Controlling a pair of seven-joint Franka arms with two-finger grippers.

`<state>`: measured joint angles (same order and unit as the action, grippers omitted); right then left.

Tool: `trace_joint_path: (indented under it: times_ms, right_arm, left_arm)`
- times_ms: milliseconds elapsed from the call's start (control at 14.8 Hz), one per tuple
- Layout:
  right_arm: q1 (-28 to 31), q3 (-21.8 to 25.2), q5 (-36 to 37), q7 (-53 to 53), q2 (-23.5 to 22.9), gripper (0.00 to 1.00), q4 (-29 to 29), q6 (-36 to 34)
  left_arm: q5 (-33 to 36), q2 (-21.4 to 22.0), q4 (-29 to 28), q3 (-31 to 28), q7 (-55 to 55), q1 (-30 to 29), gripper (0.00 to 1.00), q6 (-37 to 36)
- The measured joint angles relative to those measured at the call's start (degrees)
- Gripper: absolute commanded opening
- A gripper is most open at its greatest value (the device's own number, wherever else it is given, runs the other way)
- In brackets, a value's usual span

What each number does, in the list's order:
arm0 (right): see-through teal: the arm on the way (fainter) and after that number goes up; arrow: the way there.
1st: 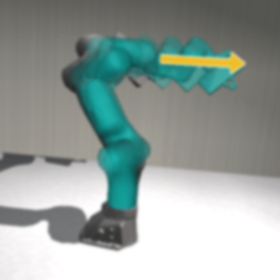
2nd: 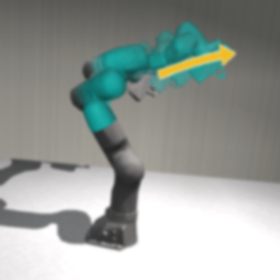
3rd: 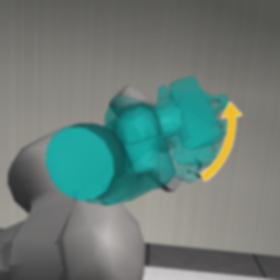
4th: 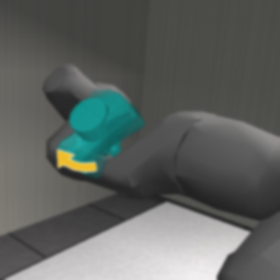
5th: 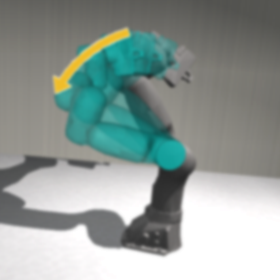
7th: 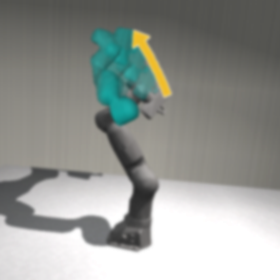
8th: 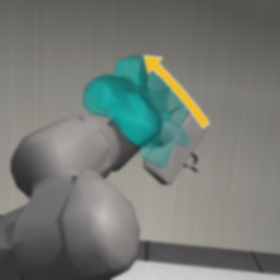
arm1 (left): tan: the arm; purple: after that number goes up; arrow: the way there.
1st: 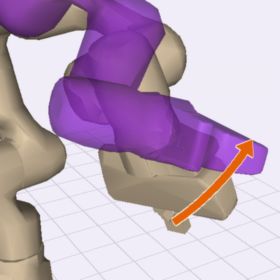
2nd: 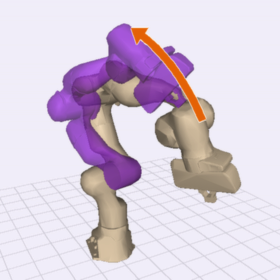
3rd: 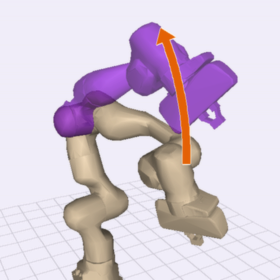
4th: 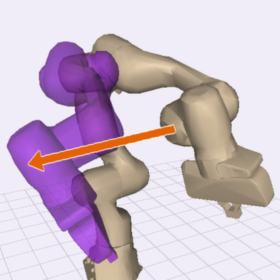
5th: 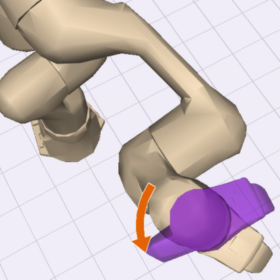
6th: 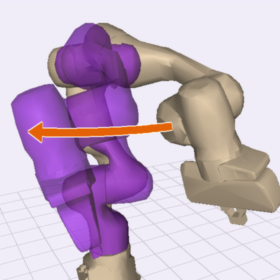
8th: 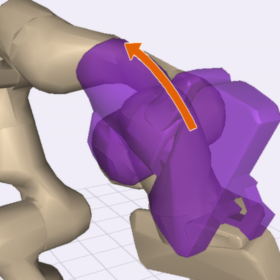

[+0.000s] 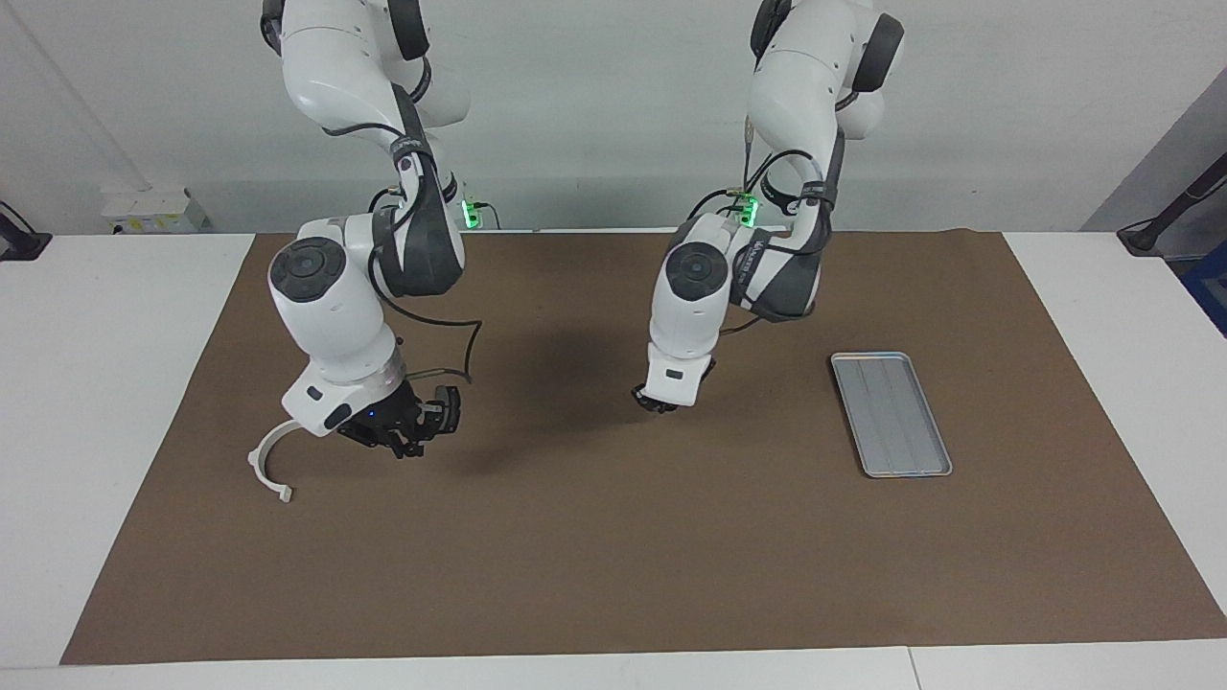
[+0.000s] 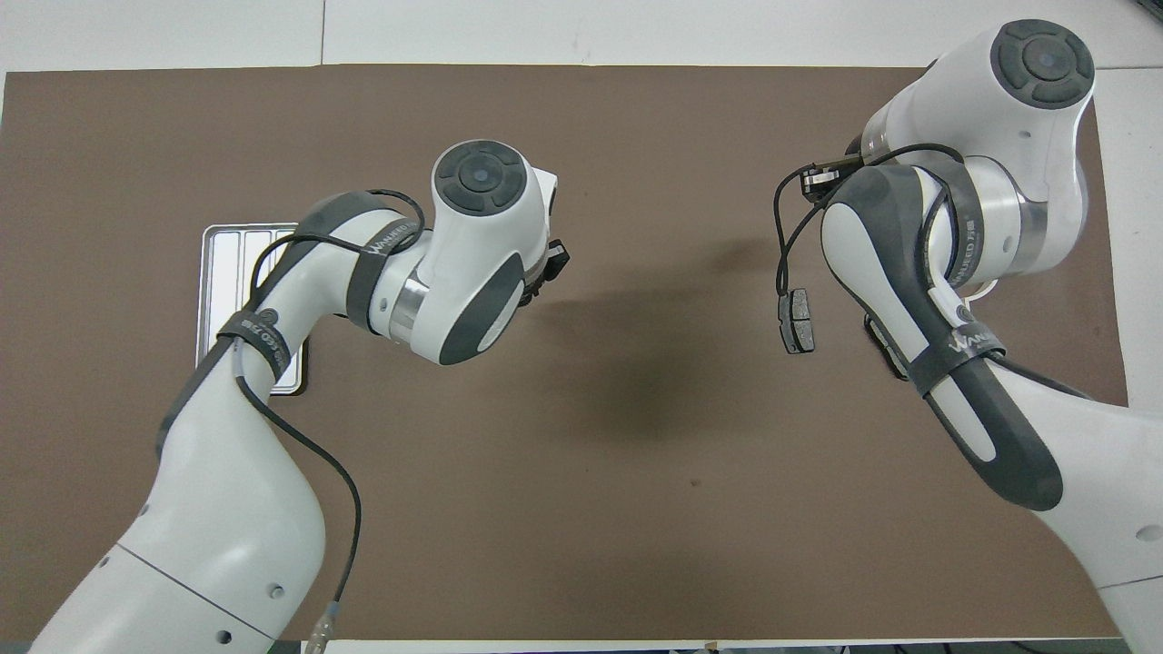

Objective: Pick bearing gear from pile to tray

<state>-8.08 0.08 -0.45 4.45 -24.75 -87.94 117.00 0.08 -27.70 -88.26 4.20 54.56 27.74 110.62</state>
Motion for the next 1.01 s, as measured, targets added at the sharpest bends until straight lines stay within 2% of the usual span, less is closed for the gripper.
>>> trace_joint_path:
  times_ms: [135,405,540,1012]
  right_arm:
    - [-2.0,-0.2,-0.1,5.0,0.0,0.01,0.0,-0.1]
    - [-10.7,-0.4,-0.2,20.9,0.2,0.01,-0.4,-0.1]
    - [-14.2,-0.4,-0.2,27.8,0.5,0.01,-1.2,0.4]
    - [-23.8,-0.5,-0.2,45.1,0.7,0.01,-9.3,11.4]
  left_arm:
    - [0.0,3.2,-3.4,-0.1,-6.4,-3.2,0.19,-1.3]
    - [0.0,11.5,-13.3,-0.2,-22.2,-12.6,0.19,-1.3]
    - [0.0,14.2,-17.1,-0.3,-28.6,-16.3,0.19,-1.1]
    - [0.0,16.1,-24.7,-0.3,-45.6,-25.1,0.19,4.1]
